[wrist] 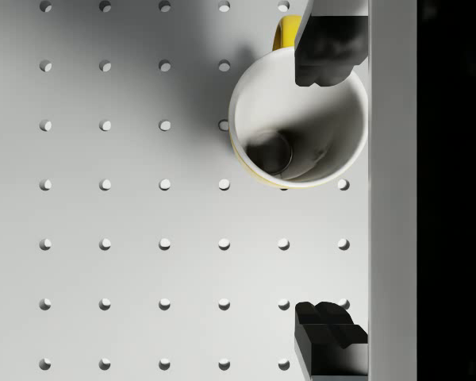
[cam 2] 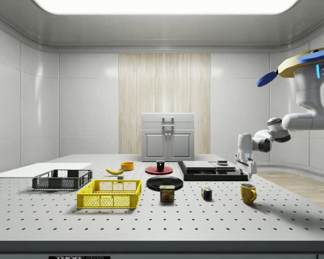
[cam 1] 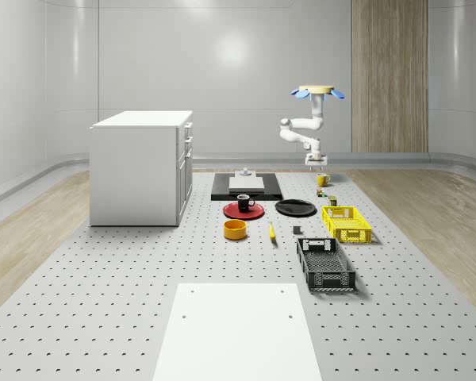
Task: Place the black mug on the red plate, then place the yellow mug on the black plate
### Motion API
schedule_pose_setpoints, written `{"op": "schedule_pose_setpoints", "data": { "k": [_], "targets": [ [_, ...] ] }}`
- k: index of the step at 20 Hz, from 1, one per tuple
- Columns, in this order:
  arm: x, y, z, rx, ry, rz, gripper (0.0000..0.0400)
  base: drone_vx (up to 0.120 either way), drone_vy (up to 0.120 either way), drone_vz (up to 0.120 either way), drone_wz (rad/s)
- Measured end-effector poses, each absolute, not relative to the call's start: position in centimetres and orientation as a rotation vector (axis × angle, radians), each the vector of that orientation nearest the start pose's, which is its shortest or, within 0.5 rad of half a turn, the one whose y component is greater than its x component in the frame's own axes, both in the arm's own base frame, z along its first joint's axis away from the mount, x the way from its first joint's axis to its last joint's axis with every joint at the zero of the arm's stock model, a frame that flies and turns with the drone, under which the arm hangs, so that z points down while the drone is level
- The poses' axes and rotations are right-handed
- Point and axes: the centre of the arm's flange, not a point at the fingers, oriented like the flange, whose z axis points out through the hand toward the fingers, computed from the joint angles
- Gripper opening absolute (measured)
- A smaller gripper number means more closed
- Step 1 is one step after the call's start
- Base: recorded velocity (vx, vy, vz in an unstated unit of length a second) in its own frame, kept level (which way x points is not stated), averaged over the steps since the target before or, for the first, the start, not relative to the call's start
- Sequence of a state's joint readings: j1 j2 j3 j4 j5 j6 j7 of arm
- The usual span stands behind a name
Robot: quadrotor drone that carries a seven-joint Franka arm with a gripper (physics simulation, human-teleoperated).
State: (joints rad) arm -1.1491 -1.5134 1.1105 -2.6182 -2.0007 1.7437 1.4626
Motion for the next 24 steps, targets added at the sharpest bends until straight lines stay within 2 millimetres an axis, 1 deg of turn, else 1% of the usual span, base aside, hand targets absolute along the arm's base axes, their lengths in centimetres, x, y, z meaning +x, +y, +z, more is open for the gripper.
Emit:
{"op": "schedule_pose_setpoints", "data": {
  "k": [2, 5, 11, 15, 24],
  "targets": [
    [34.5, 8.6, 59.5, 0.001, -0.002, 0.786, 0.0400, 0.000, 0.000, -0.080, 0.000],
    [34.5, 8.6, 59.5, 0.001, -0.002, 0.786, 0.0400, 0.067, 0.000, 0.000, 0.000],
    [34.5, 8.0, 59.5, 0.001, -0.002, 0.786, 0.0400, 0.000, 0.000, 0.000, 0.000],
    [34.5, 7.8, 60.2, 0.001, -0.002, 0.786, 0.0400, 0.000, 0.000, 0.000, 0.000],
    [34.5, 7.6, 62.5, 0.001, -0.002, 0.786, 0.0400, 0.000, 0.000, 0.000, 0.000]
  ]
}}
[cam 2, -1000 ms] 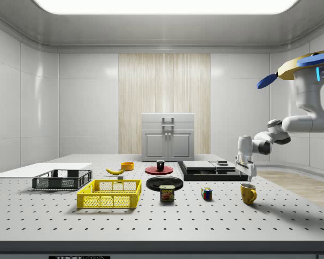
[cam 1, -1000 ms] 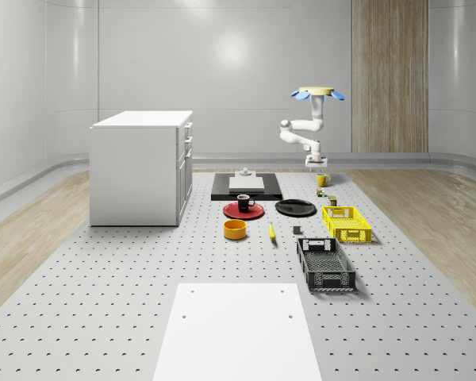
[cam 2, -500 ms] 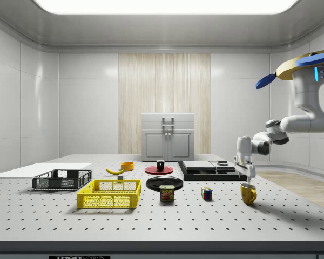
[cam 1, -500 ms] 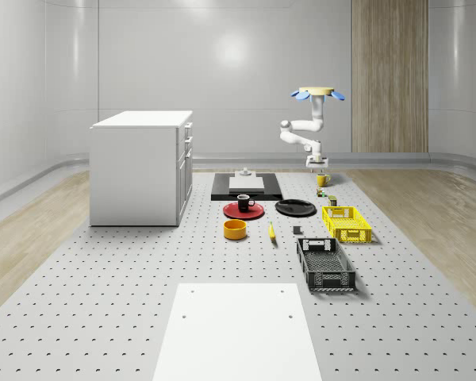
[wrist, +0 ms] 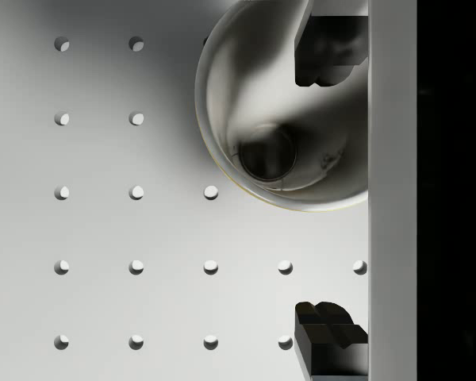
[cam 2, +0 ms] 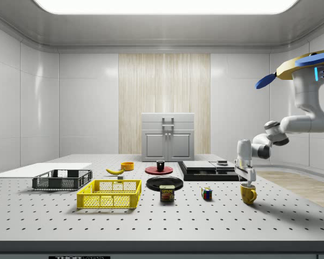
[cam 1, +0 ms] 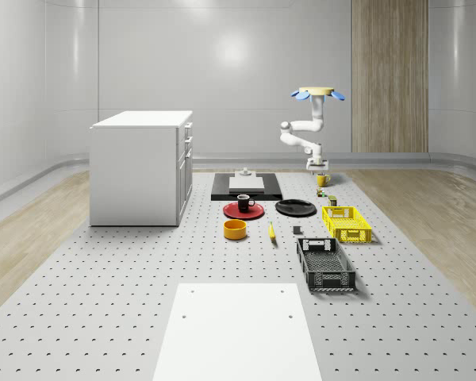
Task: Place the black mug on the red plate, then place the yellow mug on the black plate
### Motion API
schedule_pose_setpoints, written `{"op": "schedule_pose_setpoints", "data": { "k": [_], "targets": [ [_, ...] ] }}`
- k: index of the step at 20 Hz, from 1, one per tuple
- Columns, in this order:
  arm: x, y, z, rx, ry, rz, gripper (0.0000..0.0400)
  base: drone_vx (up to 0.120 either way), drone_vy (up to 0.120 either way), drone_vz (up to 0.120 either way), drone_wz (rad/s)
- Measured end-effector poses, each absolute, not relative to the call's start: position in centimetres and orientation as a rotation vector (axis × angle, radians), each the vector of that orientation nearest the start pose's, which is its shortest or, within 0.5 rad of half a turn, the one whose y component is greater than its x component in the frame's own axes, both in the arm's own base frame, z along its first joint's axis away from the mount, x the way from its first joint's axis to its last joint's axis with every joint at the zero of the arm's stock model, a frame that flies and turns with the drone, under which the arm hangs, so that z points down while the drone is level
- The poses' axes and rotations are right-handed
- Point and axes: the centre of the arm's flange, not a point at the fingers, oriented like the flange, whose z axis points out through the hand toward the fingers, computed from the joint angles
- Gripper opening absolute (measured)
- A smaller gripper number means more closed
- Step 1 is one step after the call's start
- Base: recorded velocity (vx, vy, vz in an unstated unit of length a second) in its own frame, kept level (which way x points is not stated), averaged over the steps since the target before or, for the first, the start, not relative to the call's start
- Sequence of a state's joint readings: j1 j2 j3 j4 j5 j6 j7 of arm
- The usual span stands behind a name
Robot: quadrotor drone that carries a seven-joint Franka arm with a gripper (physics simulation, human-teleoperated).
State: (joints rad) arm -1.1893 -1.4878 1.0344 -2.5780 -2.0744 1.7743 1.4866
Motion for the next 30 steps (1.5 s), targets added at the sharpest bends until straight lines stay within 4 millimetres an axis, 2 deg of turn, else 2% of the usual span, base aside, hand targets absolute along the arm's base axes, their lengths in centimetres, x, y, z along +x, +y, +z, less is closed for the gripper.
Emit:
{"op": "schedule_pose_setpoints", "data": {
  "k": [13, 16, 19, 23, 30],
  "targets": [
    [34.5, 7.7, 64.1, 0.001, -0.002, 0.786, 0.0400, 0.000, 0.000, 0.000, 0.000],
    [34.5, 7.7, 64.2, 0.001, -0.002, 0.786, 0.0259, 0.000, 0.000, 0.000, 0.000],
    [34.5, 7.8, 64.2, 0.001, -0.002, 0.786, 0.0180, 0.000, 0.000, 0.000, 0.000],
    [34.5, 7.8, 64.3, 0.001, -0.002, 0.786, 0.0136, 0.000, 0.000, 0.000, 0.000],
    [34.5, 7.8, 63.3, 0.001, -0.002, 0.786, 0.0114, 0.000, 0.000, 0.011, 0.000]
  ]
}}
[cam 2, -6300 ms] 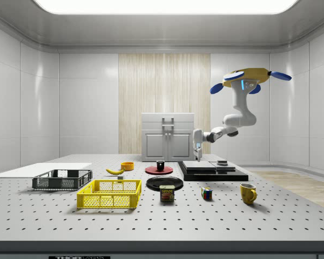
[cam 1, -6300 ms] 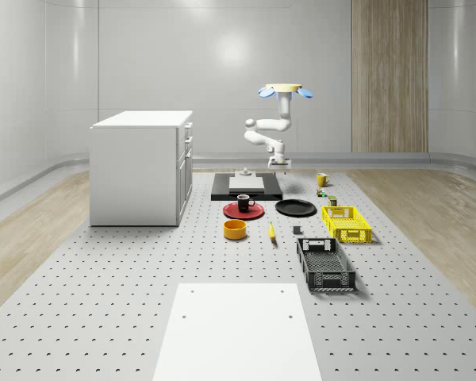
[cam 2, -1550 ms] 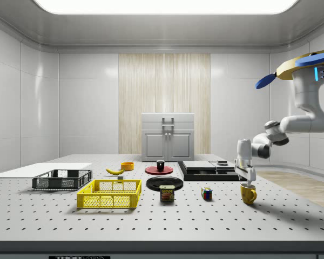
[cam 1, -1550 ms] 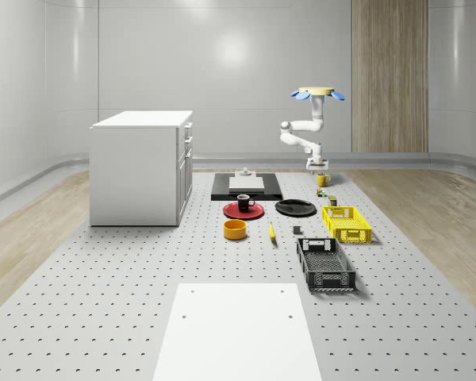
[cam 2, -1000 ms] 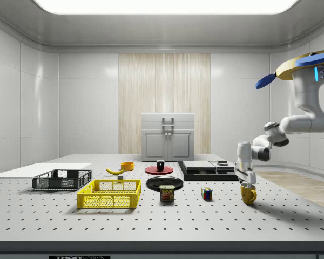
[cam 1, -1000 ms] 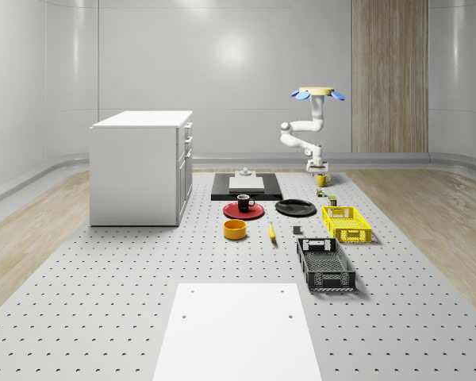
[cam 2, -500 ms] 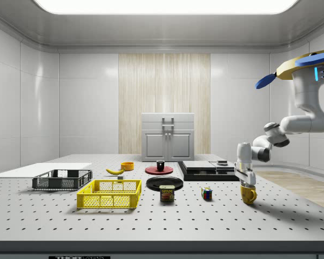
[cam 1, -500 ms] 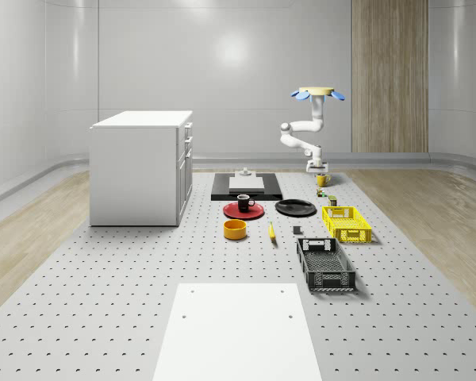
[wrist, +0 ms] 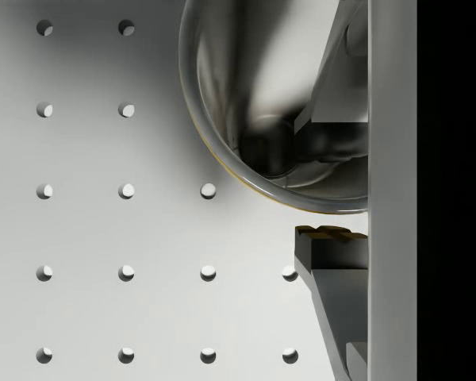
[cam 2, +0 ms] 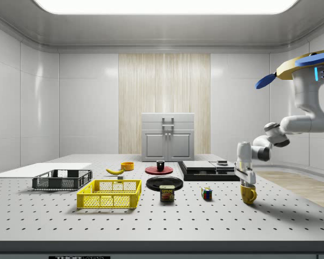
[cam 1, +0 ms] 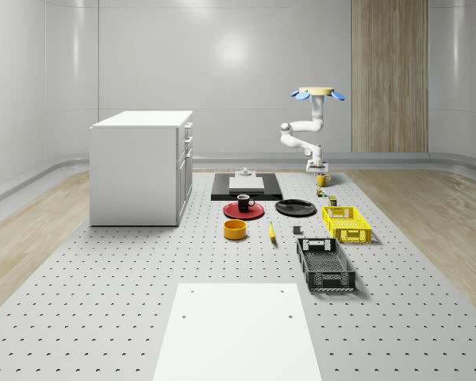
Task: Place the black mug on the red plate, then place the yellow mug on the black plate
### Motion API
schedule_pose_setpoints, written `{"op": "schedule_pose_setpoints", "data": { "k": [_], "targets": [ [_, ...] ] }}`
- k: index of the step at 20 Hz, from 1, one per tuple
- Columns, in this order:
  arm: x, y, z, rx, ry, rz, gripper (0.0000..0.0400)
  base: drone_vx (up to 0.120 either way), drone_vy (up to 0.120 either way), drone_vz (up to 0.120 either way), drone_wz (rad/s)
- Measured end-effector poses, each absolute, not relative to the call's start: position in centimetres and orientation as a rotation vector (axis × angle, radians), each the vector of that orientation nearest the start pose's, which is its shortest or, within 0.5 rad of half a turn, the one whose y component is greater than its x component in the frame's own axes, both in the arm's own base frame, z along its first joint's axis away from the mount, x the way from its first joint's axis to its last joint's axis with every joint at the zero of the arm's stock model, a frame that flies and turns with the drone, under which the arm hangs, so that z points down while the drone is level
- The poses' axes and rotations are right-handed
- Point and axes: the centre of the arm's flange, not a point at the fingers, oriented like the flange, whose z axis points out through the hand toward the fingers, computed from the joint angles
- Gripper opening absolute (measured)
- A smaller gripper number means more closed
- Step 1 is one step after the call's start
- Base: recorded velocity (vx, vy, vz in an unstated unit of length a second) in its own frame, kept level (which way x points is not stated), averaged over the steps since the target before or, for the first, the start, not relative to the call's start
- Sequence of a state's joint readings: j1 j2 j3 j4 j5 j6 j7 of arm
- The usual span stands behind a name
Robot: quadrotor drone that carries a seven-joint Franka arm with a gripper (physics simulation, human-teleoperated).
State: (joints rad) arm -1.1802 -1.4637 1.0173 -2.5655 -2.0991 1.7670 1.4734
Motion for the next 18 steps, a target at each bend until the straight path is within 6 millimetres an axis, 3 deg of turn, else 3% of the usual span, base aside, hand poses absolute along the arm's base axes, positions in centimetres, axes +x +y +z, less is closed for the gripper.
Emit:
{"op": "schedule_pose_setpoints", "data": {
  "k": [6, 10, 18],
  "targets": [
    [34.5, 7.8, 61.1, 0.001, -0.002, 0.786, 0.0111, 0.007, 0.000, 0.120, 0.000],
    [34.5, 7.8, 60.4, 0.001, -0.002, 0.786, 0.0110, 0.110, -0.100, 0.120, 0.000],
    [34.5, 7.8, 60.0, 0.001, -0.002, 0.786, 0.0110, 0.120, -0.120, 0.000, 0.000]
  ]
}}
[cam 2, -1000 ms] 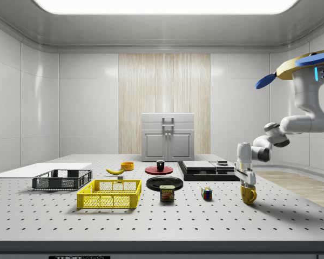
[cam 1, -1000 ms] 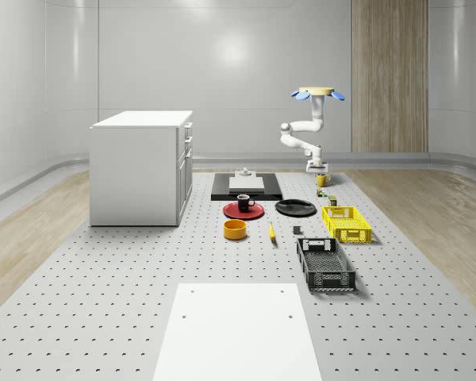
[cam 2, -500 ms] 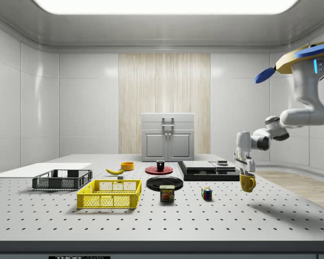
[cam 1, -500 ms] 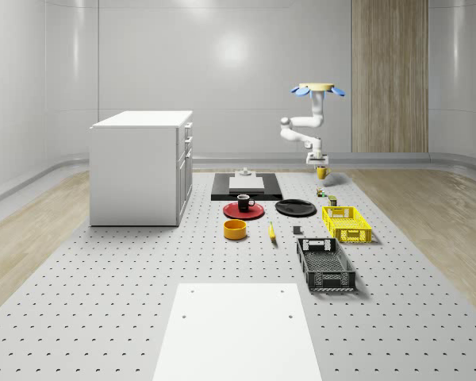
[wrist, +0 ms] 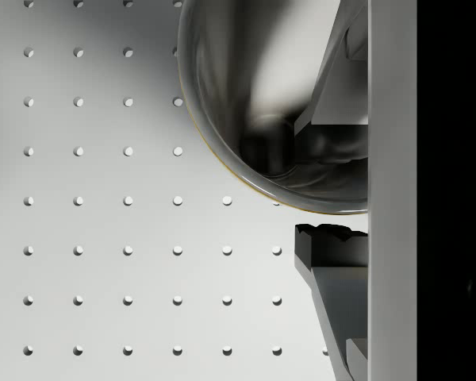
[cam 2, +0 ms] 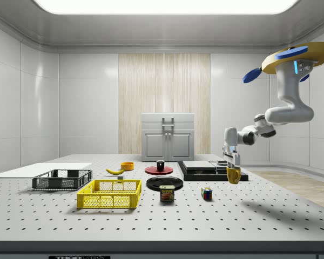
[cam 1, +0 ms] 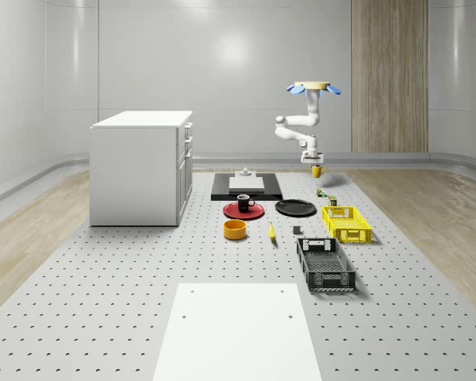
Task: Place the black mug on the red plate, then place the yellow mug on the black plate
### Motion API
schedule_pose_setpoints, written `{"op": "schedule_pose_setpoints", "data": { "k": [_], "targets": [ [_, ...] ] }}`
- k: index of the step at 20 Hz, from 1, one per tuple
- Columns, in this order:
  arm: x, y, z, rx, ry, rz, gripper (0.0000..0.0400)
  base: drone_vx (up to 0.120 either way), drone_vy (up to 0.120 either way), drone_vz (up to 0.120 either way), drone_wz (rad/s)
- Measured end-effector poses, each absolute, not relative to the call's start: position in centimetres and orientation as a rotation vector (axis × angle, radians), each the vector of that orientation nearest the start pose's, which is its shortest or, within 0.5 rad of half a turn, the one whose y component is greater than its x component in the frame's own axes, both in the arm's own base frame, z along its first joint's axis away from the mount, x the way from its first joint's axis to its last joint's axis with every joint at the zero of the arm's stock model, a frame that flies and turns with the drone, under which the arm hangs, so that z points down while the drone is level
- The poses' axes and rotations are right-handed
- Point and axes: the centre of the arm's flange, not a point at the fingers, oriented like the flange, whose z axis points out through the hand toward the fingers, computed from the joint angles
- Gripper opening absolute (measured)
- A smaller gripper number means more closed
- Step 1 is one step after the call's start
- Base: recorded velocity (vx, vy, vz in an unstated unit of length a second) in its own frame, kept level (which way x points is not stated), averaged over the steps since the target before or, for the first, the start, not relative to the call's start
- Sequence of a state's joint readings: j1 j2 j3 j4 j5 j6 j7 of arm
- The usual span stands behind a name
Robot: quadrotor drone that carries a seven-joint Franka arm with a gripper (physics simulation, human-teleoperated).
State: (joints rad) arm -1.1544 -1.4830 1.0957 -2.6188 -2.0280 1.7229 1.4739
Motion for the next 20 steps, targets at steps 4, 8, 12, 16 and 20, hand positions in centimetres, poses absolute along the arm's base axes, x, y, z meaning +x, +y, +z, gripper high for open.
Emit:
{"op": "schedule_pose_setpoints", "data": {
  "k": [4, 8, 12, 16, 20],
  "targets": [
    [34.47, 7.79, 59.91, 0.001, -0.002, 0.786, 0.0110, 0.120, -0.120, 0.000, 0.000],
    [34.47, 7.79, 59.89, 0.001, -0.002, 0.786, 0.0110, 0.120, -0.120, 0.000, 0.000],
    [34.47, 7.79, 59.89, 0.001, -0.002, 0.786, 0.0110, 0.120, -0.120, 0.000, 0.000],
    [34.47, 7.79, 59.88, 0.001, -0.002, 0.786, 0.0110, 0.120, -0.120, 0.000, 0.000],
    [34.47, 7.79, 59.88, 0.001, -0.002, 0.786, 0.0110, 0.120, -0.120, 0.000, 0.000]
  ]
}}
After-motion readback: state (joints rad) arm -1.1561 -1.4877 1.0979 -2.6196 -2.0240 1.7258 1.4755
